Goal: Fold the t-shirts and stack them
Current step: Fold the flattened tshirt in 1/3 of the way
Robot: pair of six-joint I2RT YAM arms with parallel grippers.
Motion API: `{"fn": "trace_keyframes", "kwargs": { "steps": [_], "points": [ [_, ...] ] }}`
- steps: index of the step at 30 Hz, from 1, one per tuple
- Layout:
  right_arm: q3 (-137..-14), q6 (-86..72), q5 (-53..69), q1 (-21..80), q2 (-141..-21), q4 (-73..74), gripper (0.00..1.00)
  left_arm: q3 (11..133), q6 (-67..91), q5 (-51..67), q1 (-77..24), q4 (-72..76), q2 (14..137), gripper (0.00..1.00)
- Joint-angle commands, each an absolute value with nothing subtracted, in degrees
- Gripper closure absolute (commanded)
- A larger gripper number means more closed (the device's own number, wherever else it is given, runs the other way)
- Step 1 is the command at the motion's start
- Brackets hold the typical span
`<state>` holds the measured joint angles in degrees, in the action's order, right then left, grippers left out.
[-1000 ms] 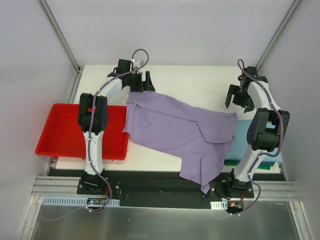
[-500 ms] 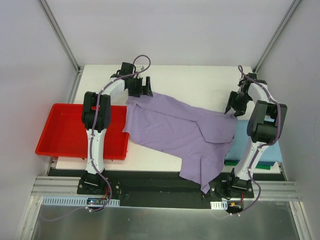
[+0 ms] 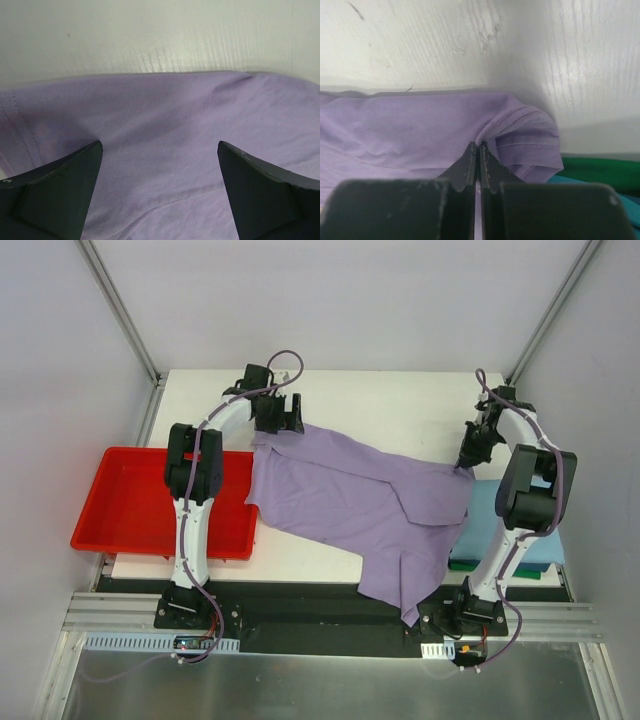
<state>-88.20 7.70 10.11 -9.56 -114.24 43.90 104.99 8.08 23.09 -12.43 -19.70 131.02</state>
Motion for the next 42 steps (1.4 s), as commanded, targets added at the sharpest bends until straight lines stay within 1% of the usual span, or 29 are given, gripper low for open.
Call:
{"fn": "trace_keyframes", "kwargs": {
  "steps": [1, 3, 5, 6, 11, 21, 25, 28, 31, 36, 40, 42],
  "points": [
    [-88.16, 11.77, 13.17, -9.67, -109.16, 42.18, 0.99, 106.35, 6.68, 18.28, -12.04, -22.41, 132.27, 0.01],
    [-86.32, 12.39, 12.49, -9.32, -108.72, 42.45, 0.99, 106.35, 6.94, 17.76, -11.95, -22.59, 132.54, 0.01],
    [-84.99, 12.66, 8.55, -8.53, -108.54, 41.40, 0.99, 106.96, 7.12, 17.32, -11.87, -22.85, 132.98, 0.01],
    [-85.34, 12.05, 6.70, -8.44, -108.81, 41.22, 0.99, 107.48, 7.55, 16.88, -11.69, -22.94, 133.41, 0.01],
    [-89.29, 11.69, 5.28, -8.44, -111.17, 38.24, 1.00, 110.12, 8.96, 17.93, -11.34, -23.55, 134.73, 0.01],
    [-111.95, 13.53, 5.27, -8.44, -126.98, 36.12, 0.99, 122.42, 12.82, 16.53, -10.64, -23.47, 141.67, 0.01],
    [-124.60, 15.47, 4.22, -8.52, -135.42, 37.87, 0.99, 129.97, 14.41, 14.78, -10.37, -23.47, 145.54, 0.01],
    [-130.59, 16.52, 3.43, -8.79, -139.64, 38.06, 1.00, 135.51, 16.25, 13.54, -9.76, -23.20, 148.61, 0.01],
    [-137.36, 14.25, 5.54, -10.02, -143.43, 37.80, 1.00, 140.35, 19.06, 13.71, -9.58, -21.89, 151.34, 0.01],
    [-137.99, 11.87, 8.00, -10.90, -144.58, 34.90, 0.98, 142.11, 25.04, 13.71, -8.88, -14.86, 153.71, 0.01],
    [-137.73, 11.69, 9.84, -10.99, -143.53, 35.51, 0.90, 142.73, 27.59, 10.03, -7.65, -11.61, 154.42, 0.01],
    [-137.20, 11.08, 9.41, -10.99, -142.13, 35.51, 0.88, 142.73, 27.77, 9.40, -7.03, -10.03, 154.42, 0.01]
  ]
}}
